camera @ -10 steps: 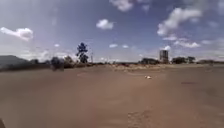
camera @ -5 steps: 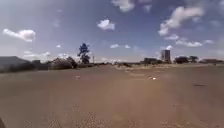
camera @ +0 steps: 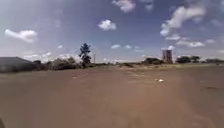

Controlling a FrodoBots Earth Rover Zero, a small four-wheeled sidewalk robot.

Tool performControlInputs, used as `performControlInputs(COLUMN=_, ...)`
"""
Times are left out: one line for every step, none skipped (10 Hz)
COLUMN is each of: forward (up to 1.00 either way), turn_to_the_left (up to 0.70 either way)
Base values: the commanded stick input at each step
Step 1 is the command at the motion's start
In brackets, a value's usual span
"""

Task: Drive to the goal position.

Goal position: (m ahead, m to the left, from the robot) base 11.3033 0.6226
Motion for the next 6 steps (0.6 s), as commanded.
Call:
performControlInputs(forward=1.0, turn_to_the_left=0.01)
performControlInputs(forward=1.0, turn_to_the_left=0.01)
performControlInputs(forward=1.0, turn_to_the_left=0.01)
performControlInputs(forward=1.0, turn_to_the_left=0.01)
performControlInputs(forward=1.0, turn_to_the_left=0.01)
performControlInputs(forward=1.0, turn_to_the_left=0.01)
